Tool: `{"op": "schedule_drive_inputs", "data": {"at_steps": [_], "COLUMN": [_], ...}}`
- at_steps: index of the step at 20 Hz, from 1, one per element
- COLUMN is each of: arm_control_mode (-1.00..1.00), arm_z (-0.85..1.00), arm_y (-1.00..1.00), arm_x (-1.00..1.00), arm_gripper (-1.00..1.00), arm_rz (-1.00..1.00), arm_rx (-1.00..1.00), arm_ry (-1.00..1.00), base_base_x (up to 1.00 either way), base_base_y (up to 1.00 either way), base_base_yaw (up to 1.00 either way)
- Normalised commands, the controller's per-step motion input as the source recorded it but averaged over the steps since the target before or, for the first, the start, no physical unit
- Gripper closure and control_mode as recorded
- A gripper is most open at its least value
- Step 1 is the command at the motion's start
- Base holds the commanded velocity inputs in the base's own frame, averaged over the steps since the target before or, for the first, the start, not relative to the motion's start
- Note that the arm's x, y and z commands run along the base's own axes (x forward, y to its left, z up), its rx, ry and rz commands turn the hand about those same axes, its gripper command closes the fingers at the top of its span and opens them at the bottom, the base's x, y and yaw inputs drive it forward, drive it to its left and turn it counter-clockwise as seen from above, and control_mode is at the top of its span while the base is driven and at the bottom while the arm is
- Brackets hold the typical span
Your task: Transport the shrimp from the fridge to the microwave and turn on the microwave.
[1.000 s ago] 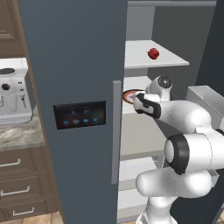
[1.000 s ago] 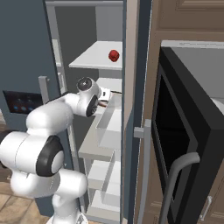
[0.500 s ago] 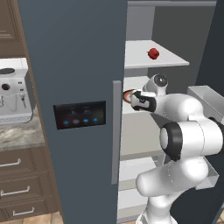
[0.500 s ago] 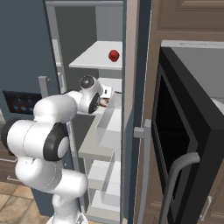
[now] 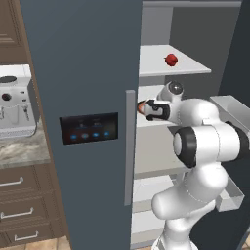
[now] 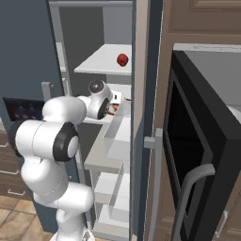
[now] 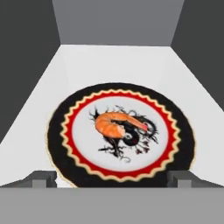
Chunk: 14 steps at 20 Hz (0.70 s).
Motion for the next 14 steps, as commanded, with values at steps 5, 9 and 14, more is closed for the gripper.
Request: {"op": "schedule_drive_inputs", "data": {"at_steps": [5, 9, 14], "arm_control_mode": [-1.0, -1.0, -1.0], "arm_z": [-0.14, -0.11, -0.1], "arm_y": [-0.01, -0.02, 0.0], "arm_x": [0.15, 0.16, 0.16], "arm_gripper": [-1.0, -1.0, -1.0], "arm_rz": [-0.02, -0.01, 0.0], "arm_rx": [0.0, 0.0, 0.0], "arm_ry": [0.02, 0.02, 0.0], "base_base_x": [0.0, 0.0, 0.0], "base_base_y": [0.0, 0.0, 0.0], "base_base_yaw": [0.0, 0.0, 0.0]}}
